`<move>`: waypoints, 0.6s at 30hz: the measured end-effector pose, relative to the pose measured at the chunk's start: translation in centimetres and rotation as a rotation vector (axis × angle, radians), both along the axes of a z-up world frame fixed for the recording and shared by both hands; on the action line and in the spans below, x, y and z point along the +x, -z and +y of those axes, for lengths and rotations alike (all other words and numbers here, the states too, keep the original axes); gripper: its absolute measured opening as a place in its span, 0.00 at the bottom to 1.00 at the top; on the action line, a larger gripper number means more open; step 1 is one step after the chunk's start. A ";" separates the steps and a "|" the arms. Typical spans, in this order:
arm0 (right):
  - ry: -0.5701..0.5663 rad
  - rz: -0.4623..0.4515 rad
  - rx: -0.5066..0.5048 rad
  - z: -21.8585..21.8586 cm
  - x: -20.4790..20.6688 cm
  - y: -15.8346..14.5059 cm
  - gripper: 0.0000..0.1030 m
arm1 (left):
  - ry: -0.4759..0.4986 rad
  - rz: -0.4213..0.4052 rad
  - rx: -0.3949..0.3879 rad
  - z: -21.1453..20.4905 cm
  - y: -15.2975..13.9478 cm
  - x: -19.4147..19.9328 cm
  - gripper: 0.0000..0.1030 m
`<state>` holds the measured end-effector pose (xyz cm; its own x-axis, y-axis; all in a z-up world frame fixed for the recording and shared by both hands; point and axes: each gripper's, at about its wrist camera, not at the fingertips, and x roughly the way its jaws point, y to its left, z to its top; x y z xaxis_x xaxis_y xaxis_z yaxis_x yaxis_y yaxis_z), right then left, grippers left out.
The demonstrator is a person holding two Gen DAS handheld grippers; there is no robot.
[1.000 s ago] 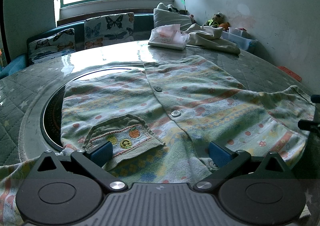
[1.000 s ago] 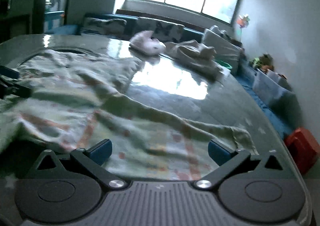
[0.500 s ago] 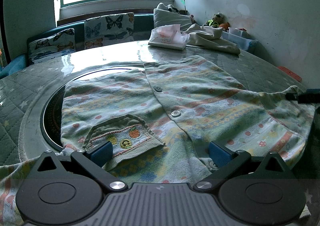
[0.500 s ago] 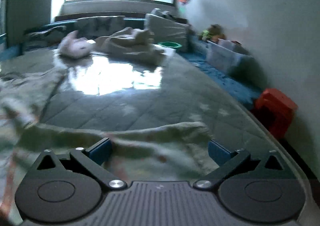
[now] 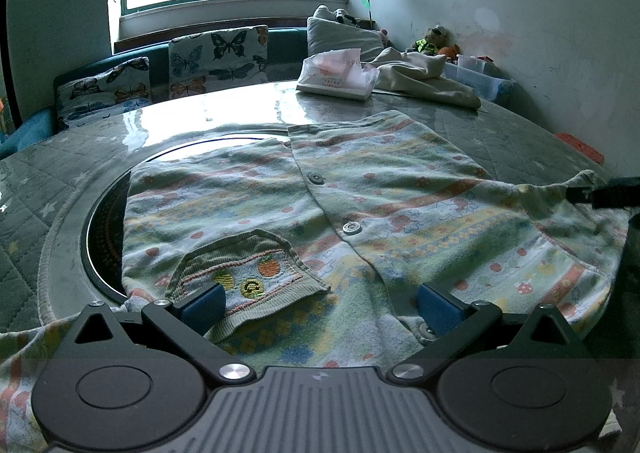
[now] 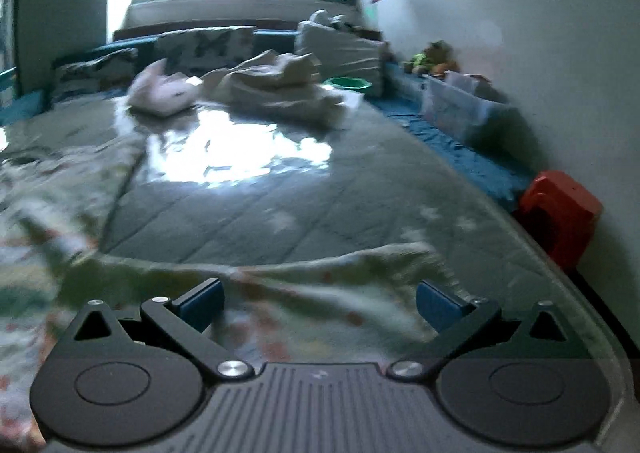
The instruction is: Fold clothes
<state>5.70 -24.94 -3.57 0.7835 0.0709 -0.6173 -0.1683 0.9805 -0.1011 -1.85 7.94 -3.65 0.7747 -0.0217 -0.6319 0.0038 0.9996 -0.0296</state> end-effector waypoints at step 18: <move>-0.090 0.030 0.093 0.9 -0.9 0.5 1.00 | -0.104 -0.010 0.022 1.5 -0.5 -5.7 1.00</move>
<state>4.82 -24.08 -4.09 0.7526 0.1977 -0.6281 -0.2572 0.9664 -0.0039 -7.58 9.43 -3.13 0.7786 0.0731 -0.6233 -0.0998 0.9950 -0.0080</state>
